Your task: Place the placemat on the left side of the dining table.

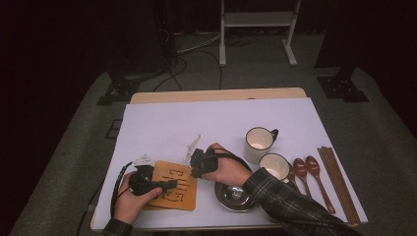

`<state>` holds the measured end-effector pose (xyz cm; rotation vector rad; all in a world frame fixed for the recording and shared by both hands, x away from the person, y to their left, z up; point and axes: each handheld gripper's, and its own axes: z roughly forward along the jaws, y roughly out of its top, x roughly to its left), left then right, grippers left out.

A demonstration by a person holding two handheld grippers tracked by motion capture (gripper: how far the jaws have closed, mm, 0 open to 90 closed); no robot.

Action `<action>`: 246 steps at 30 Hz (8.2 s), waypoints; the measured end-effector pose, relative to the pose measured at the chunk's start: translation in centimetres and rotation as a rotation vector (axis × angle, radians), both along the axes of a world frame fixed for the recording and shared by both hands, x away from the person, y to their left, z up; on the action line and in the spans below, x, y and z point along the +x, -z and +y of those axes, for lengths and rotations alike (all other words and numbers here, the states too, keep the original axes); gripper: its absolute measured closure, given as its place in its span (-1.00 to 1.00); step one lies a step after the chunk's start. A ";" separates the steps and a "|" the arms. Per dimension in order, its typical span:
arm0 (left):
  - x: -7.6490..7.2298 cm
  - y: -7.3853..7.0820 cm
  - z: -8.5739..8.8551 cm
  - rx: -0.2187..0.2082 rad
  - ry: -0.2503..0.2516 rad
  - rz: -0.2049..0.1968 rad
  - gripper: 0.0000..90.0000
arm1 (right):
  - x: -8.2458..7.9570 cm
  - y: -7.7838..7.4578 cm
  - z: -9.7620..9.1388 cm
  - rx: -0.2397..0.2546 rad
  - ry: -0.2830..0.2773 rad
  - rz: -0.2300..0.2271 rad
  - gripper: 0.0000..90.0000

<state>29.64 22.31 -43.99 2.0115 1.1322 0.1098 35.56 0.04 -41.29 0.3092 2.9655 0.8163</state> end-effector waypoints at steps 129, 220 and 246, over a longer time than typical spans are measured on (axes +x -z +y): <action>-0.2 0.0 0.4 -0.024 -0.012 0.006 -0.22 | 12.4 -1.2 -30.5 0.346 0.897 -0.152 -0.46; 0.6 -3.7 0.0 -0.351 0.108 0.070 0.86 | 12.7 5.2 -30.6 0.252 0.869 -0.191 -0.52; 1.6 -5.6 -0.6 -0.387 0.123 0.012 0.92 | 12.7 5.2 -30.6 0.251 0.869 -0.193 -0.52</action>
